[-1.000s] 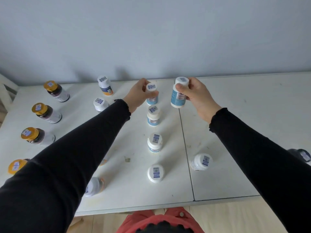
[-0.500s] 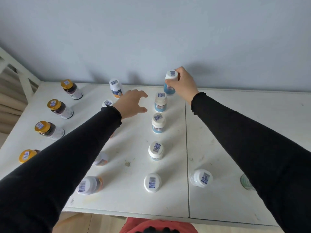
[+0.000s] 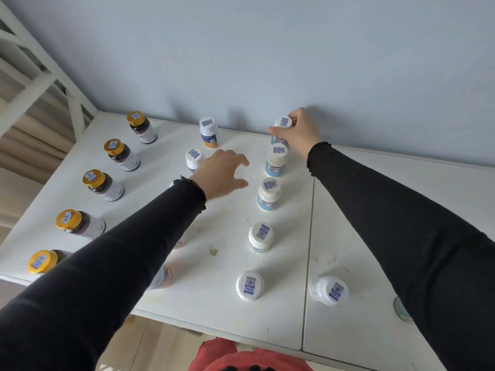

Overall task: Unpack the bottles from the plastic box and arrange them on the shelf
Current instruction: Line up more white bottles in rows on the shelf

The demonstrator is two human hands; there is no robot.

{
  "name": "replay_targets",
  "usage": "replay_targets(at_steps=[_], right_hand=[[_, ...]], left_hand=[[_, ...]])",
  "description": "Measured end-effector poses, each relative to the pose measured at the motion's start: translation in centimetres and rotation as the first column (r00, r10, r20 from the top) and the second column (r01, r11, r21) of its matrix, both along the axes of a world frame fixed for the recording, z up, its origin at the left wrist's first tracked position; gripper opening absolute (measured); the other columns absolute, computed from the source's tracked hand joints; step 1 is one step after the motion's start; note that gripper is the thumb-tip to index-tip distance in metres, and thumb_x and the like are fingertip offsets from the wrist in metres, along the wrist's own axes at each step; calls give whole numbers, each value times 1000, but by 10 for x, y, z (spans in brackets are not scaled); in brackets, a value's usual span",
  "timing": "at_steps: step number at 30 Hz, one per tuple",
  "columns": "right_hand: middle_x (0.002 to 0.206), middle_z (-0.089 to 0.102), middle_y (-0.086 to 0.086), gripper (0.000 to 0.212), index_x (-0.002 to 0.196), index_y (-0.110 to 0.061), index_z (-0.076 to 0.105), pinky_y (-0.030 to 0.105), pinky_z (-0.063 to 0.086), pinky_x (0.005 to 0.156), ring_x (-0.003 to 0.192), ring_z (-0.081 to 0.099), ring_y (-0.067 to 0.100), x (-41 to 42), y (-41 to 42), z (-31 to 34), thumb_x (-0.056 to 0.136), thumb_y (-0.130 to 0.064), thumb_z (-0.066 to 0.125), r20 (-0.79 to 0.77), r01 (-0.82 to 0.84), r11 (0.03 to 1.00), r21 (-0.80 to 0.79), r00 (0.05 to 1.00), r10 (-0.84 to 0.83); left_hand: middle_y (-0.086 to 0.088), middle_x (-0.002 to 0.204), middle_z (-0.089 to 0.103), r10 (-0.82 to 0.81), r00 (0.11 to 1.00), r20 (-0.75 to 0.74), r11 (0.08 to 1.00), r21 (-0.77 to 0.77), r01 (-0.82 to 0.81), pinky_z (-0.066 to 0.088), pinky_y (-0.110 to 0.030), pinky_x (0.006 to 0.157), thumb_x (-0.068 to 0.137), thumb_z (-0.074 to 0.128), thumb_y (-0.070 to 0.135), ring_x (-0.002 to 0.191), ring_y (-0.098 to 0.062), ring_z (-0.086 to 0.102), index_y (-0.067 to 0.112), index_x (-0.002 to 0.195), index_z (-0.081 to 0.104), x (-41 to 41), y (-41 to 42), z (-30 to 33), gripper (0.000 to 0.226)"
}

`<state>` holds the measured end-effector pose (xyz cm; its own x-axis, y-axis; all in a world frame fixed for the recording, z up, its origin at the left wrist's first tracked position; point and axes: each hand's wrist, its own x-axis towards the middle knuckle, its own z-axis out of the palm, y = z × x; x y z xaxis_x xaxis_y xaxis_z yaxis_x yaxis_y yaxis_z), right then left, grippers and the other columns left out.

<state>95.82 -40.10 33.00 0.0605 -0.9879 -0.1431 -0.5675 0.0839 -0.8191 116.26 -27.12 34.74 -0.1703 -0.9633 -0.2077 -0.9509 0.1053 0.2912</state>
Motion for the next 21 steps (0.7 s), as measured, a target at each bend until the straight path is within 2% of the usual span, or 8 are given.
replay_targets(at_steps=[2, 4, 7, 11, 14, 16, 19, 21], right_hand=[[114, 60, -3, 60, 119, -14, 55, 27, 44, 83, 101, 59, 14, -7, 5, 14, 79, -55, 74, 31, 61, 996, -60, 998, -59], [112, 64, -6, 46, 111, -18, 60, 31, 47, 89, 105, 59, 13, -13, 13, 32, 85, -56, 63, -22, 79, 976, -201, 996, -85], [112, 65, -9, 24, 104, -24, 63, 33, 47, 89, 109, 56, 15, -3, 38, 59, 90, -41, 56, -164, -63, 926, -372, 987, 1], [112, 65, -9, 19, 104, -26, 65, 34, 45, 87, 109, 55, 17, 48, 96, 86, 91, -39, 59, -318, -387, 857, -340, 905, 282], [111, 66, -5, 23, 107, -25, 68, 36, 44, 88, 107, 57, 20, 101, 152, 97, 90, -41, 63, -403, -598, 738, -313, 787, 466], [115, 65, -6, 27, 112, -25, 67, 32, 40, 84, 107, 56, 19, 137, 193, 102, 91, -41, 62, -448, -687, 659, -307, 715, 537], [119, 64, -3, 28, 115, -23, 65, 41, 44, 92, 114, 53, 22, 195, 255, 103, 93, -41, 61, -471, -769, 544, -334, 637, 611], [113, 66, -3, 27, 111, -22, 65, 44, 46, 90, 110, 55, 23, 237, 300, 100, 92, -41, 62, -468, -801, 477, -362, 599, 650]], left_hand=[[0, 132, 55, 8, 1000, -10, 1000, -16, -8, 41, -43, 103, 90, 65, 41, 128, -23, 45, 26, 136, 53, 2, 6, 4, 49], [-2, 133, 55, 29, 999, -29, 998, -50, -30, 40, -38, 103, 91, 65, 39, 127, -23, 45, 25, 136, 53, 5, 14, 13, 49], [0, 137, 53, 90, 995, -37, 987, -129, -94, 39, -38, 100, 91, 65, 38, 128, -23, 43, 26, 137, 52, 18, 35, 32, 50], [0, 132, 58, 190, 981, -45, 953, -232, -196, 44, -42, 96, 92, 64, 40, 122, -24, 48, 27, 136, 53, 52, 83, 60, 47], [0, 138, 56, 267, 964, -15, 925, -276, -261, 42, -38, 100, 94, 63, 40, 126, -24, 48, 25, 139, 52, 90, 136, 75, 49], [-1, 138, 56, 334, 942, -26, 900, -287, -327, 42, -38, 97, 93, 65, 39, 125, -24, 48, 24, 139, 53, 118, 178, 81, 50], [0, 133, 59, 432, 901, -35, 855, -302, -421, 46, -42, 96, 91, 67, 38, 123, -25, 49, 25, 136, 56, 165, 251, 83, 48], [0, 134, 60, 480, 877, -39, 829, -307, -467, 45, -42, 100, 91, 66, 37, 125, -24, 50, 23, 136, 56, 199, 305, 80, 48]])
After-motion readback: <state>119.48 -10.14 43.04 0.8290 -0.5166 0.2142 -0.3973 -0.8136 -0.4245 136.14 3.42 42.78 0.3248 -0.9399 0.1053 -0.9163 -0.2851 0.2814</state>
